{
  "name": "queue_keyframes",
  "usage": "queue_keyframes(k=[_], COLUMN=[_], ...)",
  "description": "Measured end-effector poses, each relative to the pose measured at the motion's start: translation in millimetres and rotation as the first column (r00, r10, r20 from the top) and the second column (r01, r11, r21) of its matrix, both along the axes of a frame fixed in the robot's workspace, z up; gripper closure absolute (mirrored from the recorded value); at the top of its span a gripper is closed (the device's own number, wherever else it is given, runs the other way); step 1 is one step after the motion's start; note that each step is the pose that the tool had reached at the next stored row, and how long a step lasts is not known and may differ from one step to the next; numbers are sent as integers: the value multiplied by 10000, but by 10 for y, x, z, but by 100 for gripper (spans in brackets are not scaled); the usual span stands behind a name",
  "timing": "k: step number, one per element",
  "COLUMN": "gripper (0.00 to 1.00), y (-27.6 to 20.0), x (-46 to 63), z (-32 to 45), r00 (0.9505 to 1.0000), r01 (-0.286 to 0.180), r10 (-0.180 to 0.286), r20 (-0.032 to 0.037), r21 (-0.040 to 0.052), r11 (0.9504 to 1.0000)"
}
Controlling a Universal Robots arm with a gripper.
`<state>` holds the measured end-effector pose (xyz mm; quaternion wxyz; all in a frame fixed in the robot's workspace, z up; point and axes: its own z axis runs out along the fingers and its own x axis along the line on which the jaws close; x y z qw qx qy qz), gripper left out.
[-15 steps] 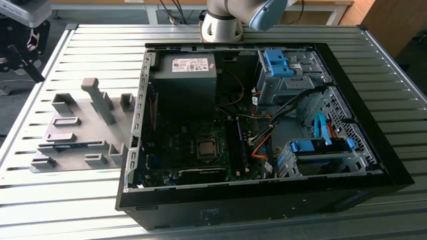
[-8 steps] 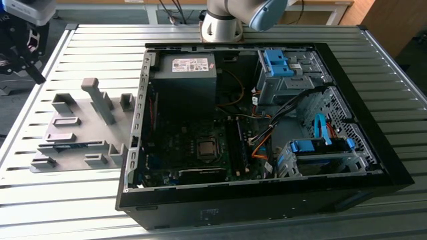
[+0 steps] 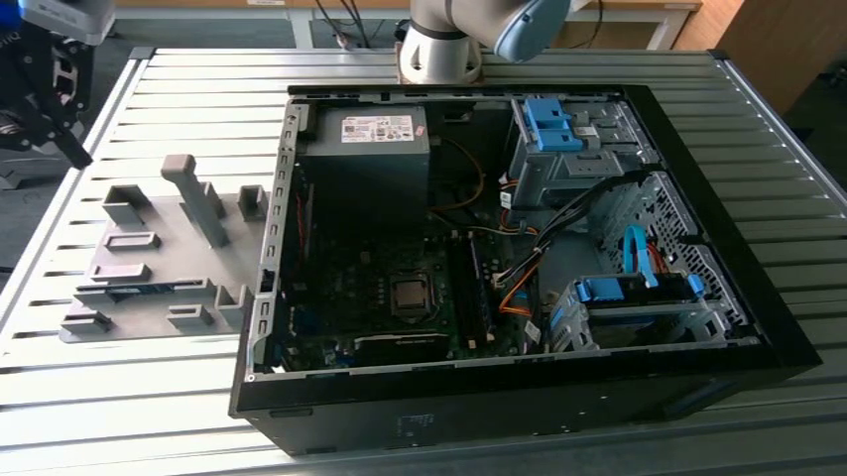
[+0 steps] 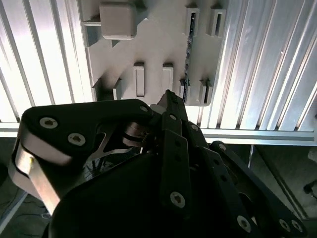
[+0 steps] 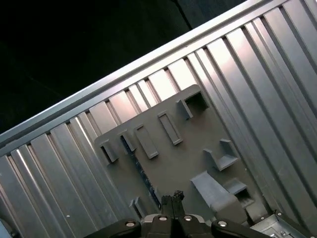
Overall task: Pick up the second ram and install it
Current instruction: 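Pick up the second ram and move it above second insertion slot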
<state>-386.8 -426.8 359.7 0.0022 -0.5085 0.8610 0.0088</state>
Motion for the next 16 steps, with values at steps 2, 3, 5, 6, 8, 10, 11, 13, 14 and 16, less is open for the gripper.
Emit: queue_keyframes(k=[2,3,5,6,8,10,11,13,14,16], gripper=[89,89,89,89,89,89,89,89,89,89], y=[0,0,0,0,-2,-4,-4,-5,-5,-5], x=[0,0,0,-1,-16,-19,-19,-19,-19,-19], z=[-6,-10,-17,-20,-23,-23,-24,-26,-31,-42], r00=[9994,9986,9961,9946,9932,9929,9928,9910,9883,9821], r01=[-352,-530,-887,-1034,-1168,-1189,-1194,-1340,-1526,-1881], r10=[352,530,887,1034,1168,1189,1194,1340,1526,1881], r20=[0,0,0,0,0,2,5,5,6,6], r21=[-5,-7,-8,-8,-8,-8,-8,-9,-8,-8], r11=[9994,9986,9961,9946,9932,9929,9928,9910,9883,9821])
